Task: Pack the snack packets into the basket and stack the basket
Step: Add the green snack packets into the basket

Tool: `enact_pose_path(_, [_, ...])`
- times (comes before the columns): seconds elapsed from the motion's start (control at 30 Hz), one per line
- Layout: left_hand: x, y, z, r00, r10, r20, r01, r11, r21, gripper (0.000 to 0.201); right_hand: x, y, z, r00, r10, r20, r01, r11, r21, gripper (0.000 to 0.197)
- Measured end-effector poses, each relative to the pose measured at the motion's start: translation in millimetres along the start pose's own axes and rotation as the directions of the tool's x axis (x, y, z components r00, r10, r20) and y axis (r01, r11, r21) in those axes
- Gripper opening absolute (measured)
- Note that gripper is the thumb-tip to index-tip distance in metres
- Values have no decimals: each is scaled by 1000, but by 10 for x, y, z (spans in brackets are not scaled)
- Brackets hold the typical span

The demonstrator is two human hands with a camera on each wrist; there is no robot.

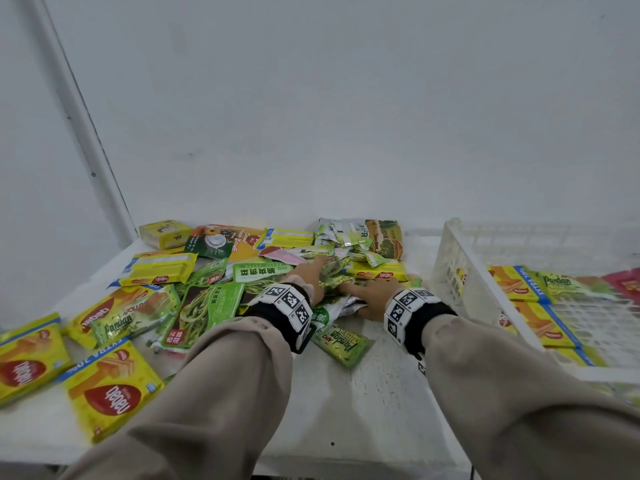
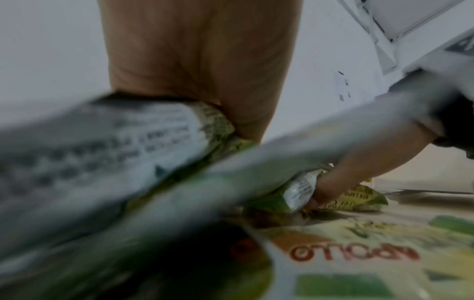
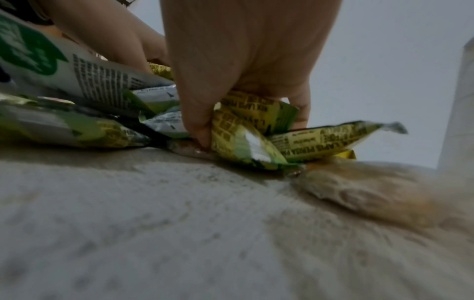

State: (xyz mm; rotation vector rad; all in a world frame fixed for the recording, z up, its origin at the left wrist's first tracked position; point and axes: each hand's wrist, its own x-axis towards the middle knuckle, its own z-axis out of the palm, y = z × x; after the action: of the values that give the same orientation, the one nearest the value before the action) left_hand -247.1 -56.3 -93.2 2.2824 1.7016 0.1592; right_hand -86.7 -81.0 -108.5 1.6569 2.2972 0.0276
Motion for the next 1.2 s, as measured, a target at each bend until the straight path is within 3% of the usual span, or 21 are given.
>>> enact_pose_path(0.23, [92,42,50,999,-8,45,2,991,136,64,-6,16,-13,999,-11,-33,14,997,77,50])
enact_pose_path(0.67, [159,-34,32,998,-38,-53,42,997,70,49,-25,71,-195,998,-65,4,61,954,294,56])
enact_pose_path(0.8, [189,12,65,998,-64,-5,64,986,151,49,-49,121,-176,998,-52,21,44,960,277,57])
enact_pose_path(0.9, [238,51,56,999,-44,23,37,973,228,73,-66,126,-145,996,-75,55,60,968,242,58])
enact_pose_path(1.0, [277,72,-16,991,26,128,-59,962,266,89,-70,121,-136,996,-73,57,57,970,235,57])
enact_pose_path(1.07, [290,89,-40,983,40,181,-87,961,263,86,-70,123,-138,996,-77,54,62,971,232,56])
enact_pose_path(1.2, [297,121,-26,984,31,175,-83,950,301,71,-65,134,-150,995,-75,63,58,971,233,53])
